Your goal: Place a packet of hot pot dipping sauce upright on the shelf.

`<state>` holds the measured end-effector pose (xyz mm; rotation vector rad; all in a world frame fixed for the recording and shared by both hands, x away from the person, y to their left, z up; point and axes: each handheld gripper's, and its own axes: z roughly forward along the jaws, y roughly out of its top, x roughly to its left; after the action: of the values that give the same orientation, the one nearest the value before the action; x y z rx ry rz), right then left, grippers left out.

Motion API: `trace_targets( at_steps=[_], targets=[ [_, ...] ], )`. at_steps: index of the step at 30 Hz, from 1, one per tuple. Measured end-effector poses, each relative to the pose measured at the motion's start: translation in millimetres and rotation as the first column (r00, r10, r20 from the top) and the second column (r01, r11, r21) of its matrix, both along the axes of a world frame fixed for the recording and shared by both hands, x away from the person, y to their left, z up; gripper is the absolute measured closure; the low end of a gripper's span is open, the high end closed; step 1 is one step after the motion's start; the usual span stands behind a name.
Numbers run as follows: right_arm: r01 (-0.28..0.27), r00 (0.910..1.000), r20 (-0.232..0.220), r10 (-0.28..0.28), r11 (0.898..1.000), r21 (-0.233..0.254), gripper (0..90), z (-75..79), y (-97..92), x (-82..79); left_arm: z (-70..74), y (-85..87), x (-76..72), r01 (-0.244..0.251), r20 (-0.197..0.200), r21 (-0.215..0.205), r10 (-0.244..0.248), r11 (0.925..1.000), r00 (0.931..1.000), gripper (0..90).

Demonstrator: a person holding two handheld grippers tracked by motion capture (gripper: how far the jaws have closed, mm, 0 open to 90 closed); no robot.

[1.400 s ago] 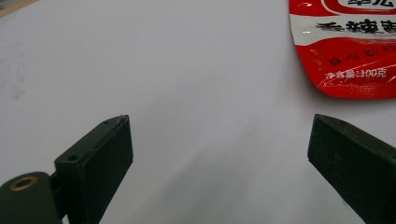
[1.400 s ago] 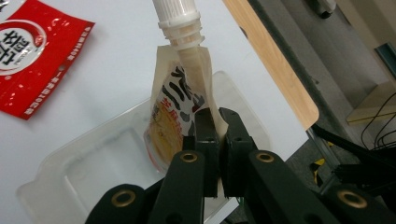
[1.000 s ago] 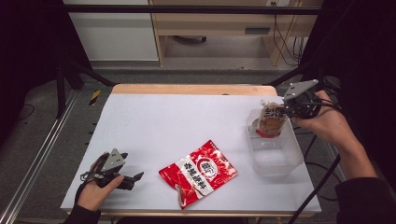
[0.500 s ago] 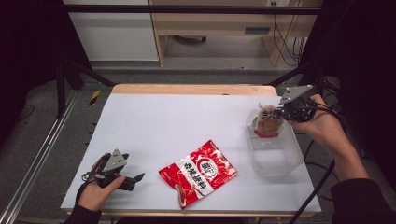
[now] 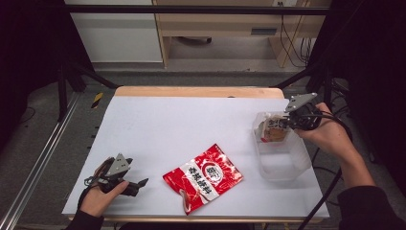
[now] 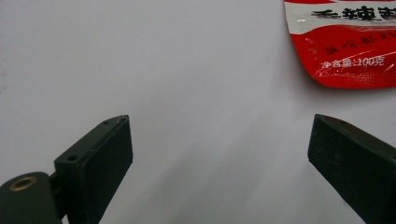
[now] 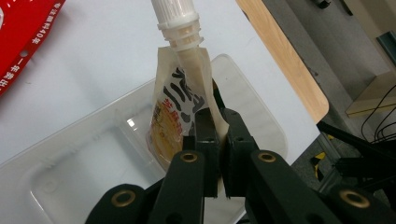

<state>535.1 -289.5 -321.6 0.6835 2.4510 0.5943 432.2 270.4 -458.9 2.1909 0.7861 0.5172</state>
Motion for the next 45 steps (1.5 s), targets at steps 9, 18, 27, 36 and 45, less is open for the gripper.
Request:
trace_targets(
  at_steps=[9, 18, 27, 36, 45],
  targets=[
    [-0.013, 0.9993, -0.036, 0.012, 1.000, -0.013, 86.7, -8.4, 5.7, -0.2, 0.2, -1.3, -0.9, 0.004, 0.002, 0.001, -0.004, 1.0000, 1.0000, 6.4],
    [-0.002, 0.9969, -0.078, 0.002, 1.000, -0.004, 76.8, -11.2, 6.7, -1.1, 0.6, -1.4, -1.2, 0.006, 0.004, 0.000, -0.006, 1.0000, 1.0000, 6.4],
    [0.020, 0.9981, -0.060, -0.015, 0.997, 0.073, 59.1, -2.1, 2.2, -7.6, 0.8, -1.2, -1.1, 0.005, 0.003, -0.002, -0.005, 1.0000, 1.0000, 6.4],
    [0.031, 0.9991, -0.032, -0.028, 0.995, 0.099, 44.4, 4.3, 1.7, -14.4, 0.9, -1.4, -1.1, 0.007, 0.002, 0.000, -0.007, 1.0000, 1.0000, 6.4],
    [0.022, 0.9997, 0.004, -0.022, 0.993, 0.114, 26.0, 13.2, 10.4, -20.5, 1.0, -1.3, -1.2, 0.008, 0.003, 0.000, -0.008, 1.0000, 1.0000, 6.4]
  ],
)
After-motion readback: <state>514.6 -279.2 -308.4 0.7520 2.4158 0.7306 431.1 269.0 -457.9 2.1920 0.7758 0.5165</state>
